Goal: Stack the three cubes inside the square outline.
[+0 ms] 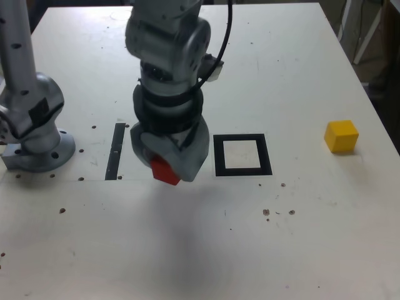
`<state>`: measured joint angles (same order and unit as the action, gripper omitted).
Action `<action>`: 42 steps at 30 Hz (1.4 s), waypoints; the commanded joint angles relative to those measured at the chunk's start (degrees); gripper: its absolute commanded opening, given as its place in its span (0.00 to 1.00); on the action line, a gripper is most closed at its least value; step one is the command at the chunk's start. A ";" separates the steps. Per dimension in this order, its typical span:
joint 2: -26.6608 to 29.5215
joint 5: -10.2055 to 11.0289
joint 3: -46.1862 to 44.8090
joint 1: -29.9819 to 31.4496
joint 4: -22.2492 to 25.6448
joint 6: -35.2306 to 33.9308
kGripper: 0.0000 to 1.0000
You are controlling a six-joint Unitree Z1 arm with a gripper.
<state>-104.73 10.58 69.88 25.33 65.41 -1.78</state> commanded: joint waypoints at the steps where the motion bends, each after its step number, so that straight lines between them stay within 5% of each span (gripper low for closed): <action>1: 0.70 -0.10 0.77 -1.66 -0.22 0.37 0.33; 17: -4.93 -3.80 9.57 -17.53 -0.25 1.28 0.33; 42: -13.80 -7.15 15.24 -23.14 -1.06 4.63 0.33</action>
<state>-118.06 3.56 84.87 2.35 64.69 2.66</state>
